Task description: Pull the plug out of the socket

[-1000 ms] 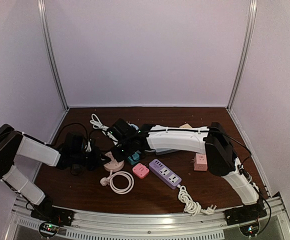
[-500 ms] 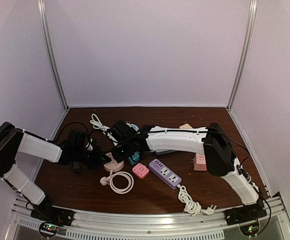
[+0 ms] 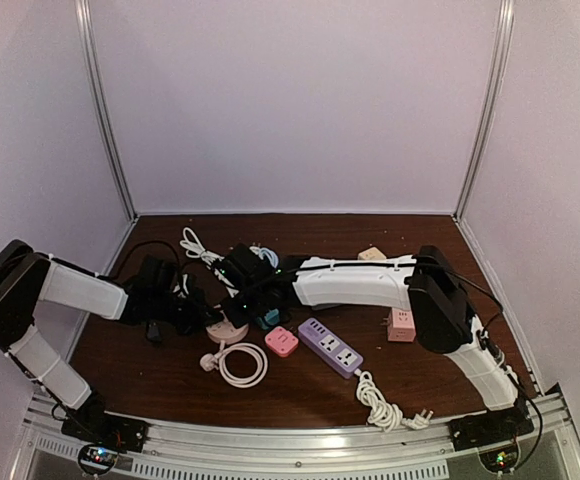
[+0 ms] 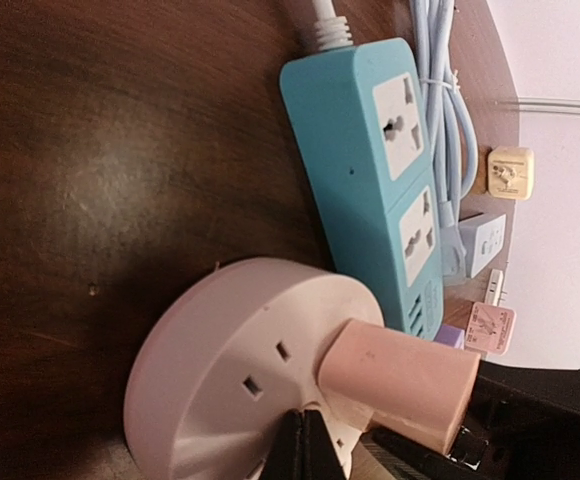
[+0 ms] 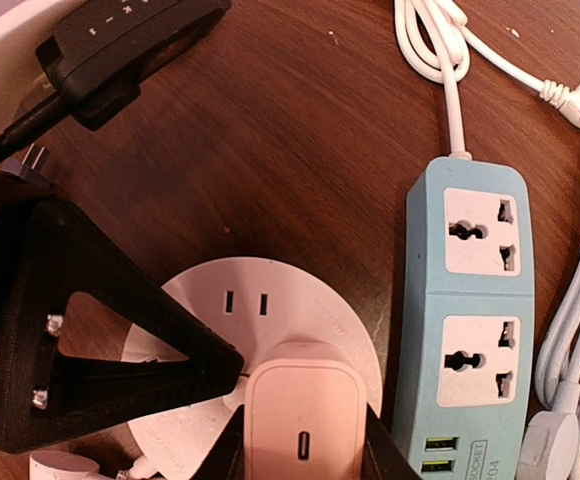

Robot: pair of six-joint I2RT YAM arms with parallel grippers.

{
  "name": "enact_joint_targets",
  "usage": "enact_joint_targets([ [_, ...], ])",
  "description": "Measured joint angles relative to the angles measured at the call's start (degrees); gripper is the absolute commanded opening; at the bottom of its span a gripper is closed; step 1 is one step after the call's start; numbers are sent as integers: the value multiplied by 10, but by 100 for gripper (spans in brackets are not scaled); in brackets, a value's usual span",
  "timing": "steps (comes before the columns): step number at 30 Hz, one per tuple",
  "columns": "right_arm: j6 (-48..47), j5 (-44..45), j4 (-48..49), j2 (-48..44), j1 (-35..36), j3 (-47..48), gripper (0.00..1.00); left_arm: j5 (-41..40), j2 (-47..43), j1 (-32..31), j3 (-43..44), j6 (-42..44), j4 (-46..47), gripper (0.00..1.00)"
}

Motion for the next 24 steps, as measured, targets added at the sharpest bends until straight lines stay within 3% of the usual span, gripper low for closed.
enact_joint_targets([
  [24,-3,-21,-5,-5,-7,-2,16,-7,6,-3,12,5,-19,0],
])
